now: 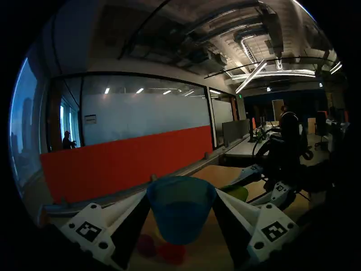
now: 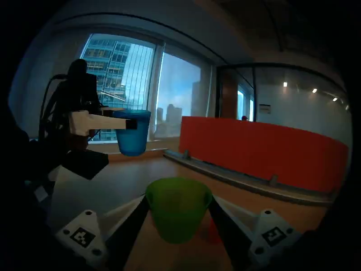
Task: Pour water
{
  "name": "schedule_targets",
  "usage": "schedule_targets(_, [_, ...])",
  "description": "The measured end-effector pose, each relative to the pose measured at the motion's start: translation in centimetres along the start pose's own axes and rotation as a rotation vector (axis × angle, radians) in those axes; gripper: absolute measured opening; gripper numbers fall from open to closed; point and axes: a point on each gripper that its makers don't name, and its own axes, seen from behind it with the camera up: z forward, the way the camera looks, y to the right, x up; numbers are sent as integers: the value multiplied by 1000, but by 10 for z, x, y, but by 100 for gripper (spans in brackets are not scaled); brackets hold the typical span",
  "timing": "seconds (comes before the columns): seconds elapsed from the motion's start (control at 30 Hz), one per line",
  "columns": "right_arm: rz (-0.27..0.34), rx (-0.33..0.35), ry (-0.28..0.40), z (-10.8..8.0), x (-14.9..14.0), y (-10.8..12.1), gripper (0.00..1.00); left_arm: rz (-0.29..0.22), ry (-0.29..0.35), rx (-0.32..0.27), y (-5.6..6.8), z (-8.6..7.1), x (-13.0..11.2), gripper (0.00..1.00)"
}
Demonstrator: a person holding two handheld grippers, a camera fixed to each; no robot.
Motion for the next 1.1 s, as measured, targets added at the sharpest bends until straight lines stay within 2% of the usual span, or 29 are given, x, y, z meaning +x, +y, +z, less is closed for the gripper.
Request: schedule_targets(1.1, [6, 115, 21, -2, 7, -46, 92, 315, -26, 47, -3, 21, 34, 87])
